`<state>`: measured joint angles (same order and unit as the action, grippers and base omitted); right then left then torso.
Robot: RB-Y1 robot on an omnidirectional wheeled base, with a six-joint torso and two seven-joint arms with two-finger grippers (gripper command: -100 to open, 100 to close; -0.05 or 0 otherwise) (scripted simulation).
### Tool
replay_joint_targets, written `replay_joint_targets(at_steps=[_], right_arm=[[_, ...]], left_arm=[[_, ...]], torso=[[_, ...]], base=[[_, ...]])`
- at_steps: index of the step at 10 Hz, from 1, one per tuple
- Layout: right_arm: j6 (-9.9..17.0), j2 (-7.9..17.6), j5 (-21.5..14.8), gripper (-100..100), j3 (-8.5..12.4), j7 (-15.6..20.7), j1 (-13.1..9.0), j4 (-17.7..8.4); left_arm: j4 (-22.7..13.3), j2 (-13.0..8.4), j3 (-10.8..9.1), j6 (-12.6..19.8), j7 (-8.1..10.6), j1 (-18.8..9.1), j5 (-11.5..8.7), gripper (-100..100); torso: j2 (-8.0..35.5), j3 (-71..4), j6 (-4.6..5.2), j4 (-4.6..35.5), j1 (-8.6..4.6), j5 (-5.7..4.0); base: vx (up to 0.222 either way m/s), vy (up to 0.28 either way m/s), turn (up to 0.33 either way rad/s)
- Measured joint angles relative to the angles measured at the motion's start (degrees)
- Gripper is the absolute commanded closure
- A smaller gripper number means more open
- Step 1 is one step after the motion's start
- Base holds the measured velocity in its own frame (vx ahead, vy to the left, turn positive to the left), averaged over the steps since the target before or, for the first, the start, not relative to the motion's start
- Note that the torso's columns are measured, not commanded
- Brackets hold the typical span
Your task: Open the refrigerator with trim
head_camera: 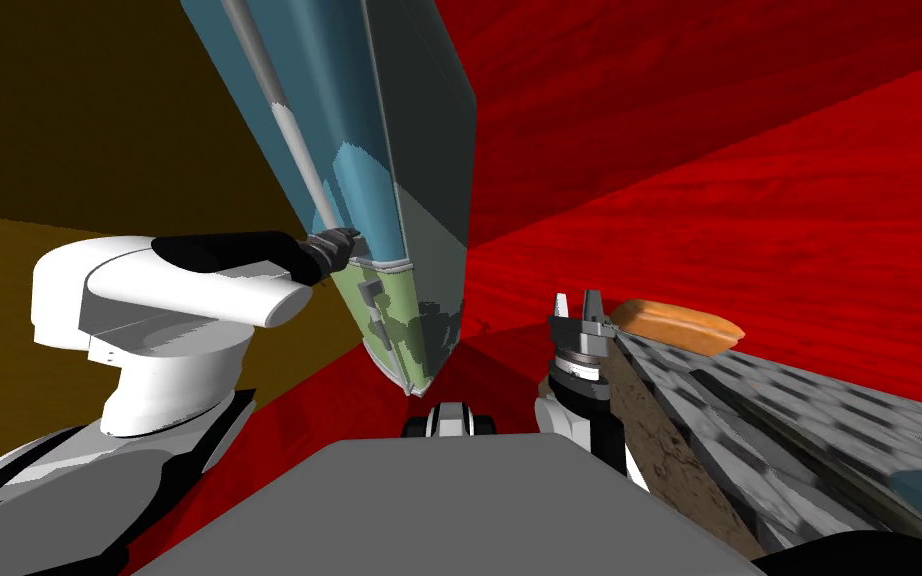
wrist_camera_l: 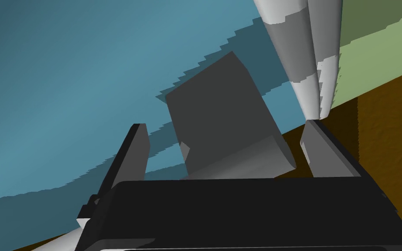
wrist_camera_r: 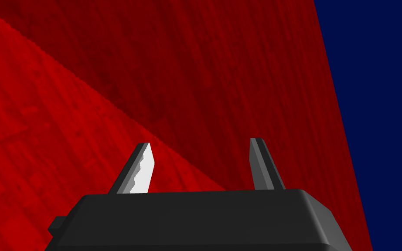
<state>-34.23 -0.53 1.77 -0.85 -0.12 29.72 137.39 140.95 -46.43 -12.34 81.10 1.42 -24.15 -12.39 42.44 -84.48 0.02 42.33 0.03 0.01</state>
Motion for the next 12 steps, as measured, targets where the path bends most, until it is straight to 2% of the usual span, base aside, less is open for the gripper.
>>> replay_joint_targets(at_steps=[6, 10, 11, 12], right_arm=[[0.0, 0.0, 0.0, 0, 0.0, 0.0, 0.0, 0.0], [0.0, 0.0, 0.0, 0, 0.01, 0.0, 0.02, 0.0], [0.0, 0.0, 0.0, 0, 0.01, 0.0, 0.03, 0.01], [-0.01, 0.01, 0.0, 0, 0.02, 0.0, 0.04, 0.01]], left_arm=[[-9.42, -0.53, -0.27, -4.24, -1.34, -2.04, 3.42, -100], [-14.51, -0.63, 0.16, -6.15, -2.1, -3.12, 4.94, -100], [-14.53, -0.61, 0.21, -6.2, -2.13, -3.11, 4.98, 100], [-12.8, -0.6, -0.04, -5.74, -1.89, -2.66, 4.55, 100]], torso=[[-0.07, -0.05, 0.0, -0.05, 0.14, 0.07], [-0.42, -0.38, -0.08, 0.04, 0.38, 0.02], [-0.41, -0.31, -0.09, -0.04, 0.3, 0.07], [-0.22, -0.11, -0.1, -0.07, 0.19, 0.12]], base=[[-0.074, 0.018, -0.14], [-0.027, -0.003, -0.087], [-0.005, 0.025, 0.12], [0.022, 0.025, 0.194]])
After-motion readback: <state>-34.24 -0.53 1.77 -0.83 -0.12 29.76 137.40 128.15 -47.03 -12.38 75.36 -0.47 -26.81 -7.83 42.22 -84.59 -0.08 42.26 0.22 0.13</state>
